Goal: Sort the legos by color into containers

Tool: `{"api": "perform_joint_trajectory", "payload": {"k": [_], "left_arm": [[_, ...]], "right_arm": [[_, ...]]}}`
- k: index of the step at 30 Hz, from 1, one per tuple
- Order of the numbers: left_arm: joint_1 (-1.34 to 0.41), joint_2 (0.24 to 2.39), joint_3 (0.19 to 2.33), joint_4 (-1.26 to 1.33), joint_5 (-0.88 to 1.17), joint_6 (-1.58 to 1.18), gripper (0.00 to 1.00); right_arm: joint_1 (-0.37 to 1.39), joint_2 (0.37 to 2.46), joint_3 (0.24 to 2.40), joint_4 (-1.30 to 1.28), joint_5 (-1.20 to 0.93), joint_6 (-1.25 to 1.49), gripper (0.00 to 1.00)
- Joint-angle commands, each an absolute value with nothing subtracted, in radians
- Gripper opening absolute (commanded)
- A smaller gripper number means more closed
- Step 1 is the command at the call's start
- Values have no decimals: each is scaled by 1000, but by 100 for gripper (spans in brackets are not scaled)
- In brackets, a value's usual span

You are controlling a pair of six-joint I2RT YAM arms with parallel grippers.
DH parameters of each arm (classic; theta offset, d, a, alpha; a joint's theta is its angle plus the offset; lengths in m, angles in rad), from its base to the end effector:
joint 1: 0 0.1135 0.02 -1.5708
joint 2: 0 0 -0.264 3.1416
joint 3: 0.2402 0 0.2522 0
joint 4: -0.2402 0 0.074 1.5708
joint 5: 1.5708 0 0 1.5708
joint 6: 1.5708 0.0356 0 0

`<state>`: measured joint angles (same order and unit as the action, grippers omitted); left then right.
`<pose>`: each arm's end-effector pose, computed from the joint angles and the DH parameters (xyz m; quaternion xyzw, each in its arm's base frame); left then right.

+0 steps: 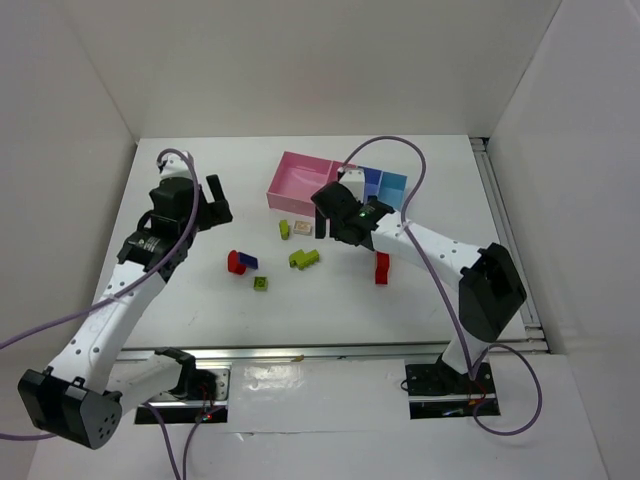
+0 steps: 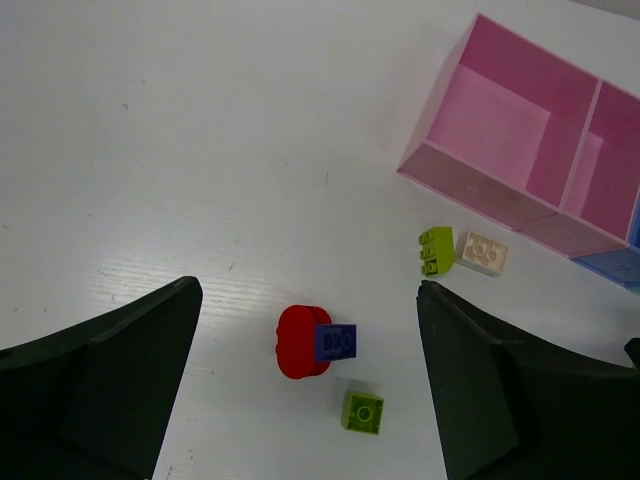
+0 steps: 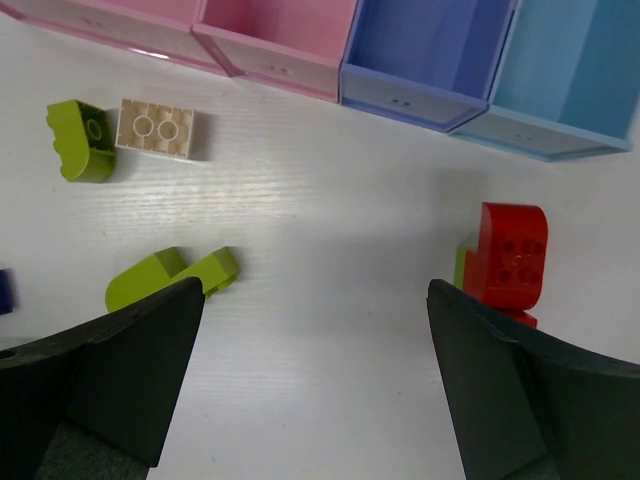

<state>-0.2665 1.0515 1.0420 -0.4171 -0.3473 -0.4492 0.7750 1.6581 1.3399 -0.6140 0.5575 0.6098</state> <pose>0.2273 -0.0495 0.3559 -0.1687 0.8161 -0.0507 0.5504 0.2679 0.2360 0.2732 0.0108 0.9168 -0.0084 0.3991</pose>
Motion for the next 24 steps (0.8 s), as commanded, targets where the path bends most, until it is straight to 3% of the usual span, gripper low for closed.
{"api": "perform_joint_trajectory", "payload": {"k": [1, 6, 14, 24], "left_arm": [[-270, 1026, 1037, -380, -402, -437, 100], [-281, 1061, 1071, -451, -483, -517, 100], [-290, 1103, 1118, -518, -445, -538, 98], [-290, 1071, 1063, -595, -388, -588, 98]], "right_arm": [[781, 1666, 1324, -499, 502, 571, 100], [790, 1719, 1347, -476, 492, 528, 100], [834, 1790, 1448, -430, 443, 450, 96], [871, 1999, 1665, -377, 376, 359, 61]]}}
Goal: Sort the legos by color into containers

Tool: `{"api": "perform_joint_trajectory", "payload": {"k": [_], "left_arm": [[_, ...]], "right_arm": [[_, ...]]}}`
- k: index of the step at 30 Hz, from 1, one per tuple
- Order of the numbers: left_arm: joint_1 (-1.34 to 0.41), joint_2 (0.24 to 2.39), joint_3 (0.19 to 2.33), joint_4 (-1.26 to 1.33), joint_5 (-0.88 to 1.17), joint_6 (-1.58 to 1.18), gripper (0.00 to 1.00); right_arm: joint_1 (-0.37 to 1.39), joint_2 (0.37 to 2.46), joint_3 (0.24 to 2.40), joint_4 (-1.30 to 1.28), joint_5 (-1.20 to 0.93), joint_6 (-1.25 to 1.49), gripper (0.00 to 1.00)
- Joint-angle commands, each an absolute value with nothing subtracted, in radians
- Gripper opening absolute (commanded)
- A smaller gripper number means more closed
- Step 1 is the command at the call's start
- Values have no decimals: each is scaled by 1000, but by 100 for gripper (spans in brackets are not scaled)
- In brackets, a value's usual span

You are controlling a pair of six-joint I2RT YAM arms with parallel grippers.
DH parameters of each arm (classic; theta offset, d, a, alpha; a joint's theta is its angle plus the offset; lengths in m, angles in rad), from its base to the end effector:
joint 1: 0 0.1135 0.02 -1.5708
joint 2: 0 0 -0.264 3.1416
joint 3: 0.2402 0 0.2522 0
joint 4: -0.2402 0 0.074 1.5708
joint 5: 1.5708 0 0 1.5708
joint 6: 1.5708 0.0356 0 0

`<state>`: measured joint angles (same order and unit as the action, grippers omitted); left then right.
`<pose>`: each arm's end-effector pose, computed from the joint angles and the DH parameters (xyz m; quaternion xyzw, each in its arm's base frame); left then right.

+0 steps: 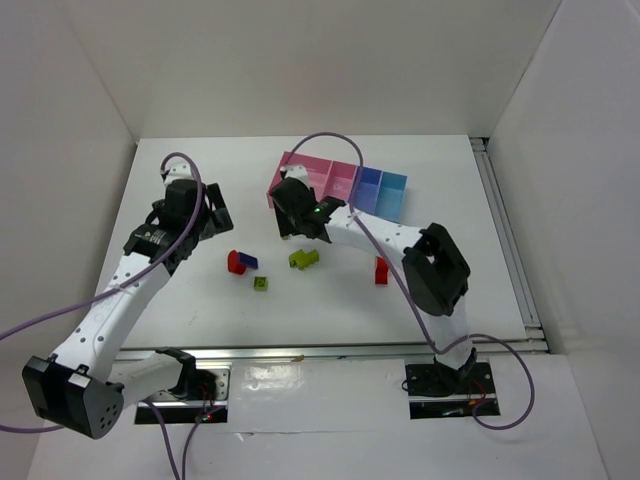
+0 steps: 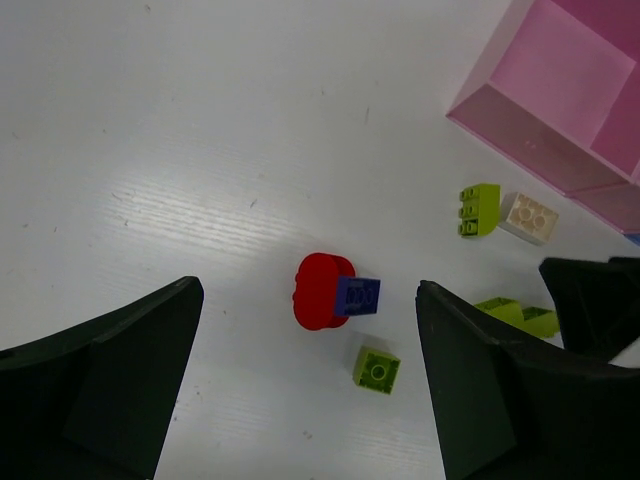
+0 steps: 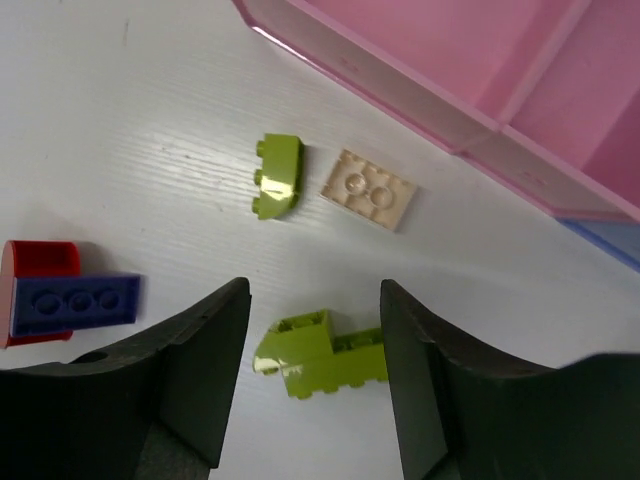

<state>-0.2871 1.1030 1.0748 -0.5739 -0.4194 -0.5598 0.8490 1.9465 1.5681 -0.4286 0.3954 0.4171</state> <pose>0.2298 -0.0527 0.3419 -0.2137 0.8444 -0.0192 0.4909 0.3014 0.3216 0.2472 -0.1235 0.9044 0.0692 0.4024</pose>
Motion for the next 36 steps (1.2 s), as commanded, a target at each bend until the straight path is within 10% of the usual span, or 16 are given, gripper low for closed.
{"api": "perform_joint_trajectory", "payload": {"k": [1, 16, 36], "left_arm": [[-290, 1071, 1051, -595, -374, -597, 98], [-299, 1014, 1003, -615, -334, -597, 98], [-299, 1032, 994, -606, -336, -588, 98]], "right_arm": [[883, 2047, 1692, -377, 376, 359, 61], [893, 2355, 2002, -488, 431, 354, 75], [902, 2384, 1956, -459, 454, 374, 63]]}}
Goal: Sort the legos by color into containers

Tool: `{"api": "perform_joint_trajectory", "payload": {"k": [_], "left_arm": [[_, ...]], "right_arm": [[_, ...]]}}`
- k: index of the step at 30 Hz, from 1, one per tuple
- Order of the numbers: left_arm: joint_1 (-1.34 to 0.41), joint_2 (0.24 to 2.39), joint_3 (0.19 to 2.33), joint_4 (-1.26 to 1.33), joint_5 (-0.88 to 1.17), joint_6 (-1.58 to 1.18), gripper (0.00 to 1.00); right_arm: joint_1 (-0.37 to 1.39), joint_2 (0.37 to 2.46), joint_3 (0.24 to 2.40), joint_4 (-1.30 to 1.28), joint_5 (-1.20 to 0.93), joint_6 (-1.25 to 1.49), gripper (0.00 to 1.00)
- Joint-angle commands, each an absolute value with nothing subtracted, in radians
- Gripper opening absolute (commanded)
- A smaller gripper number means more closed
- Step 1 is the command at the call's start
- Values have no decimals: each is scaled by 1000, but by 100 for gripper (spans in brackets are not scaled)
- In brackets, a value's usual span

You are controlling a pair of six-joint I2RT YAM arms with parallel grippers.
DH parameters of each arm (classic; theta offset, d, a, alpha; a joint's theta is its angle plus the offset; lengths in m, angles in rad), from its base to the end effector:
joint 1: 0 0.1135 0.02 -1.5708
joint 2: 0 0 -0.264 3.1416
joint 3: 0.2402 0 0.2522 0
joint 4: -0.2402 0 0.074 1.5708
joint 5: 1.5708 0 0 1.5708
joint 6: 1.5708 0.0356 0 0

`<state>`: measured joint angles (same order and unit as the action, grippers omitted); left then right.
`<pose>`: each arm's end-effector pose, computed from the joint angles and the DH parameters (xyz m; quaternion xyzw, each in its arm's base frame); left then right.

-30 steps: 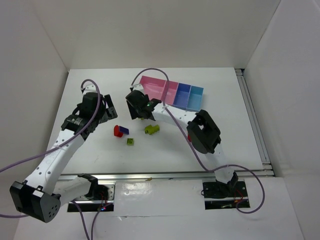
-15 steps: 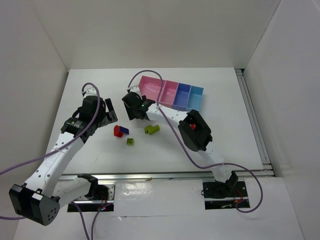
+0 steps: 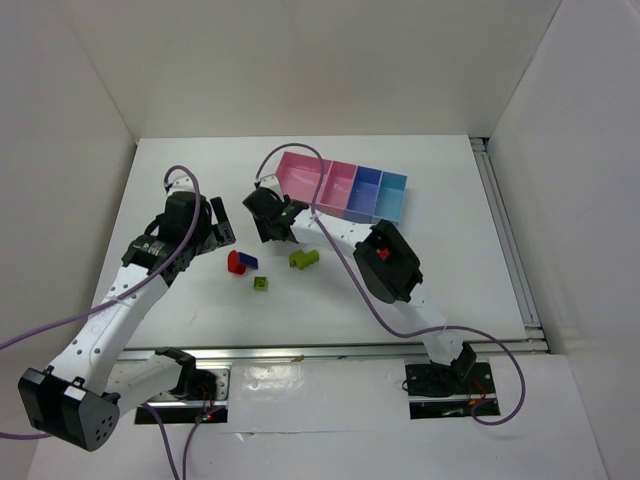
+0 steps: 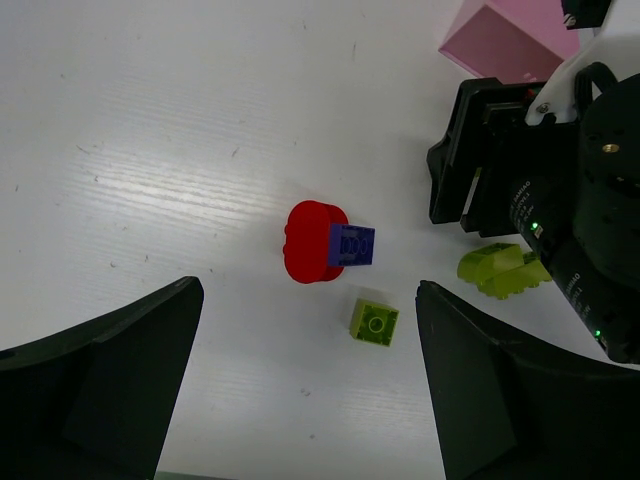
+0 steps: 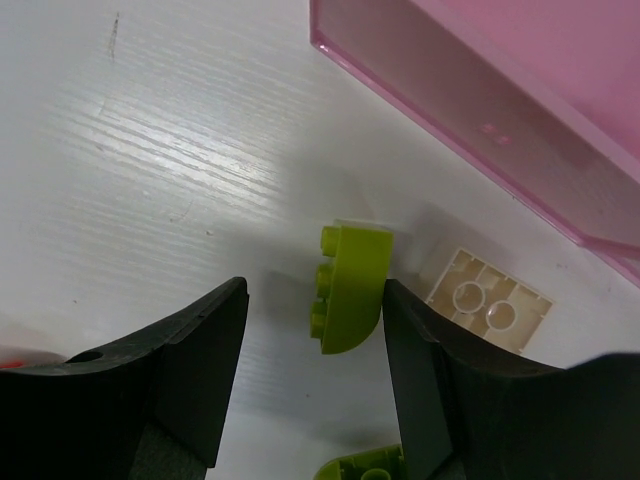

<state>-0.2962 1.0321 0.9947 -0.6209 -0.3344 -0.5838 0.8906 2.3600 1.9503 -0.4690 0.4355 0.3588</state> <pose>0.2107 -0.0521 0.3251 -0.1994 0.8655 -0.0499 0.4567 0.3411 0.3978 0.1751 -0.1707 0.9055 0.0288 0.3875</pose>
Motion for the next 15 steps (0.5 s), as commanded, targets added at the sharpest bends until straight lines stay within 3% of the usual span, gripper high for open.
{"api": "perform_joint_trajectory", "payload": {"k": [1, 5, 9, 10, 15], "left_arm": [[-299, 1032, 994, -606, -336, -588, 98], [-299, 1032, 985, -606, -336, -588, 98], [-299, 1032, 994, -606, -336, -588, 98], [-299, 1032, 994, -606, -336, -588, 98], [-299, 1032, 983, -574, -305, -610, 100]], "right_arm": [[893, 2384, 1956, -447, 454, 374, 63], [884, 2417, 1982, -446, 433, 385, 62], [884, 2405, 1991, -446, 433, 385, 49], [884, 2390, 1991, -446, 433, 385, 39], [884, 2350, 1991, -436, 410, 374, 35]]}}
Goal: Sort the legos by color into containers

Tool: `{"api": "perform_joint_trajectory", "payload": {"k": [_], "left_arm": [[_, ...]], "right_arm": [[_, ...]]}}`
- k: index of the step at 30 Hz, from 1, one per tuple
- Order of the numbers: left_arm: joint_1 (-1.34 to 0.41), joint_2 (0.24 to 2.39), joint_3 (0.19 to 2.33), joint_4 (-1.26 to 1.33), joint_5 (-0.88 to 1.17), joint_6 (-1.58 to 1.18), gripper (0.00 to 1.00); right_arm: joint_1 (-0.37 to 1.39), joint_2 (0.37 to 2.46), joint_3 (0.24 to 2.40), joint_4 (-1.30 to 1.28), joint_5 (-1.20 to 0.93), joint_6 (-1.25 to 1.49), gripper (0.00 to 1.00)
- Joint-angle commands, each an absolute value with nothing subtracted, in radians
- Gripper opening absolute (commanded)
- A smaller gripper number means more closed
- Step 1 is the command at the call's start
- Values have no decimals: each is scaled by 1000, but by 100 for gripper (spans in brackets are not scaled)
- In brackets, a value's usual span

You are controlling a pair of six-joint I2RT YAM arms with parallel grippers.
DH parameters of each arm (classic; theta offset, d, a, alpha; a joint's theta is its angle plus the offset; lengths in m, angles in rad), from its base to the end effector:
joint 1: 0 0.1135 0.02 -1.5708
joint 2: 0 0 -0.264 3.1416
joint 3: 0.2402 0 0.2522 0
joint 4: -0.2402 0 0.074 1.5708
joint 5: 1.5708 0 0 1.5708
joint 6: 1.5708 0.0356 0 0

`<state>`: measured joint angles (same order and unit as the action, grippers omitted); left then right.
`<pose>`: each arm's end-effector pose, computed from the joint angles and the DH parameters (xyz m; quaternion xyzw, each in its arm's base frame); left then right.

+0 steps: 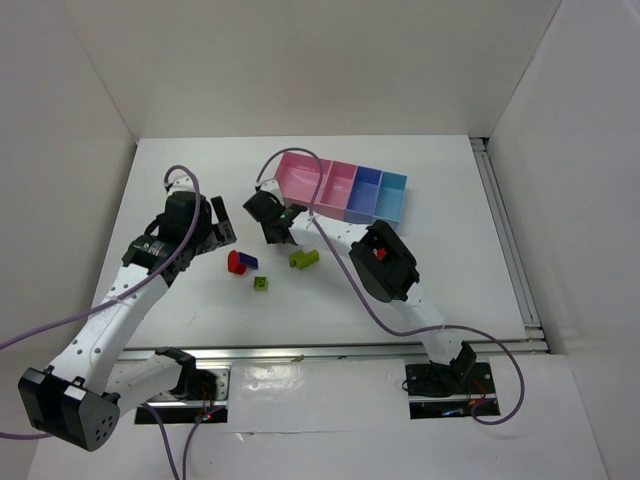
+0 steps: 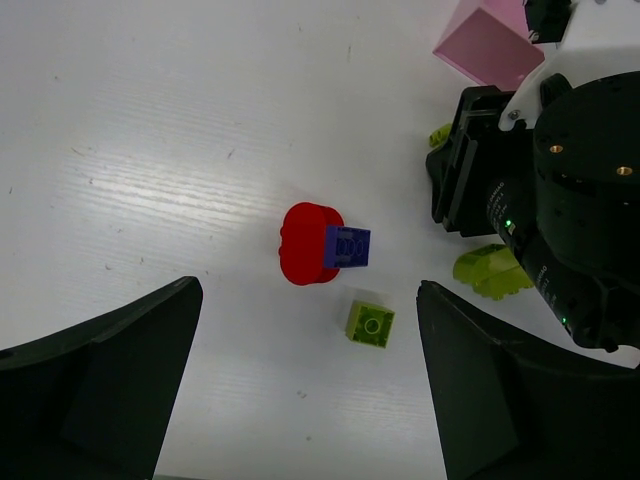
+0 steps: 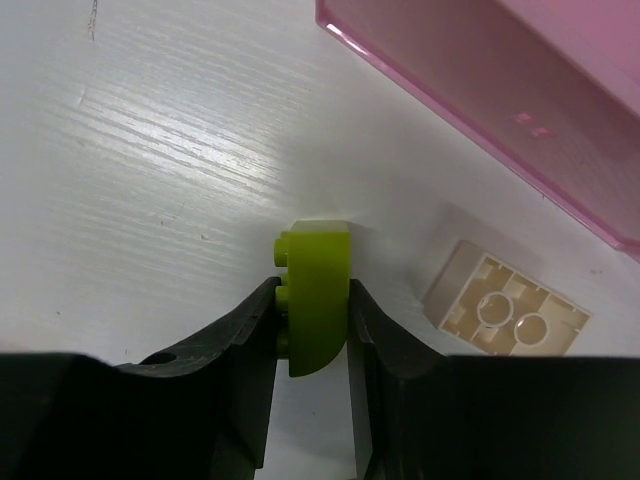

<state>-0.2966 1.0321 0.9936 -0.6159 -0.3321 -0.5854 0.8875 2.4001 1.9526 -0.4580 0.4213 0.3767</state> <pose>0.2110 -0.0523 0.3251 -0.1996 0.8648 -0.0522 0.4578 0.3442 0.3997 0.1561 -0.1674 0.9116 0.0292 0.3744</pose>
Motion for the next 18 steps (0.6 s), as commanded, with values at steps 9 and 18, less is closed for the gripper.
{"api": "perform_joint_trajectory", "payload": {"k": [9, 18], "left_arm": [[-299, 1042, 973, -574, -295, -620, 100], [-317, 1019, 914, -584, -166, -635, 75]], "right_arm": [[830, 2195, 1970, -396, 439, 365, 33], [693, 2275, 2098, -417, 433, 354, 33]]}}
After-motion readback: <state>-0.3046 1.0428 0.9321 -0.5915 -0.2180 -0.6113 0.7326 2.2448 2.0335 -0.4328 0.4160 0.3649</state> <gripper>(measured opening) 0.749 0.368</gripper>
